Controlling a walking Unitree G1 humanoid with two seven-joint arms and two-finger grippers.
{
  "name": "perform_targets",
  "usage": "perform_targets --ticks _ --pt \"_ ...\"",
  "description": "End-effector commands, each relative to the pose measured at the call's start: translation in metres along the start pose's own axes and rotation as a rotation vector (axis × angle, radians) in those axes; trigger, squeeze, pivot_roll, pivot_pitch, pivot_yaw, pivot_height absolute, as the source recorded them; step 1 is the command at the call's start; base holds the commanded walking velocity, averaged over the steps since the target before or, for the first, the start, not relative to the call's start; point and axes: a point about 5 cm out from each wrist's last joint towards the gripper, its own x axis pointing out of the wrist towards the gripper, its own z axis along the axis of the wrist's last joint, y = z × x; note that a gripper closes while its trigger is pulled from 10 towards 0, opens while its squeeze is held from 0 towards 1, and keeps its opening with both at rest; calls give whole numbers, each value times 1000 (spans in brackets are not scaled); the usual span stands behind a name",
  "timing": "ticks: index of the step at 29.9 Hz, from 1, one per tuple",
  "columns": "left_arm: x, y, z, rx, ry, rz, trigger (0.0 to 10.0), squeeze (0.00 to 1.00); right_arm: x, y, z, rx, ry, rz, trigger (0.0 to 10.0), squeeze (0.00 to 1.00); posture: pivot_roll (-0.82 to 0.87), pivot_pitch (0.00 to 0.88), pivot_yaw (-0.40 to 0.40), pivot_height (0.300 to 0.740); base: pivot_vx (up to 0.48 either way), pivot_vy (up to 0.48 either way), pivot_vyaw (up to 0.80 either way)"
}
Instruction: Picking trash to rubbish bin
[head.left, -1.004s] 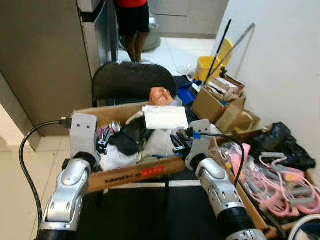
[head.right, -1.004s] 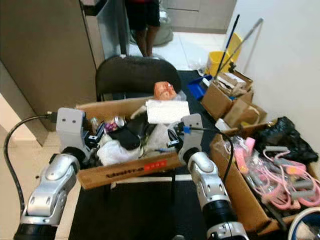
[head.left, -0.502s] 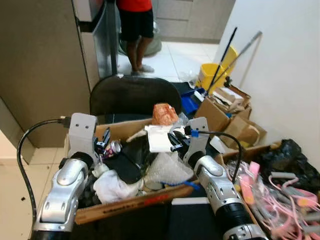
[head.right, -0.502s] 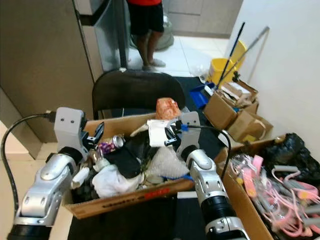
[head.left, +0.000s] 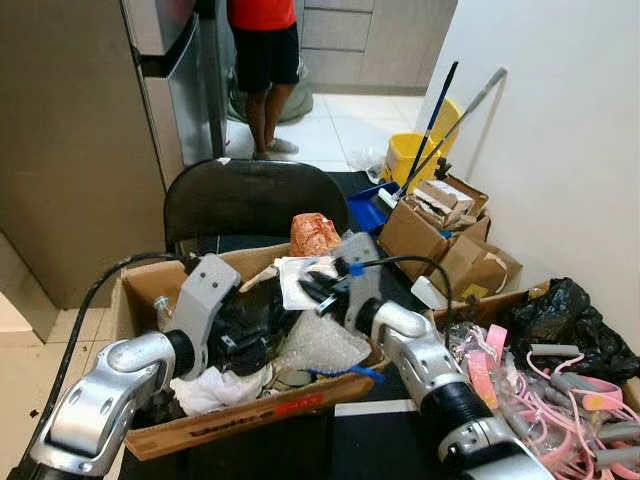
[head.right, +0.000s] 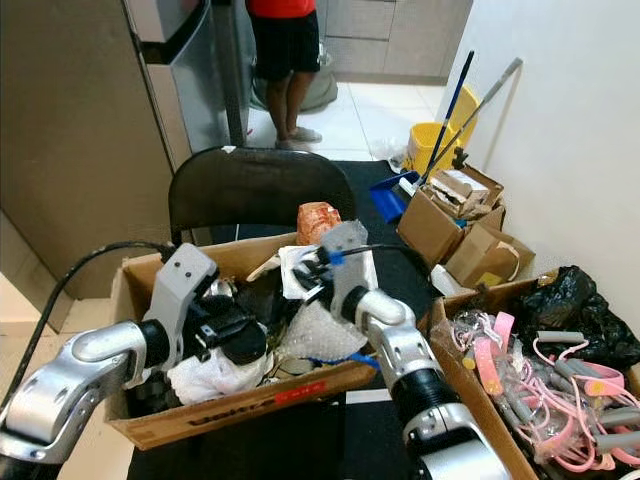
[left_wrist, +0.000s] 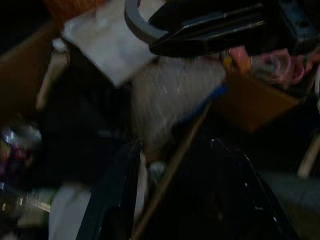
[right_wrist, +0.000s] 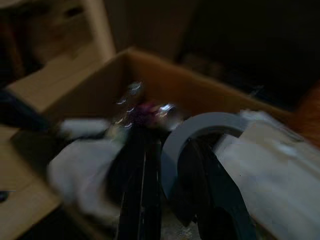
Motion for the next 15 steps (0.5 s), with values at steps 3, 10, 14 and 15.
perform_targets --ticks 3,10,14,15 --pt "-5 1 -9 16 86 9 10000 0 7 5 1 3 10 50 10000 0 116 94 -80 740 0 0 0" --pt "-9 6 -9 12 122 35 10000 0 27 15 21 35 -77 27 10000 0 115 94 -69 740 0 0 0" --pt "-10 10 -8 14 136 62 10000 0 39 19 29 46 -90 -16 10000 0 120 101 -70 740 0 0 0" --pt "-11 11 -9 21 150 76 10000 0 41 21 28 62 -87 -17 10000 0 122 101 -73 740 0 0 0"
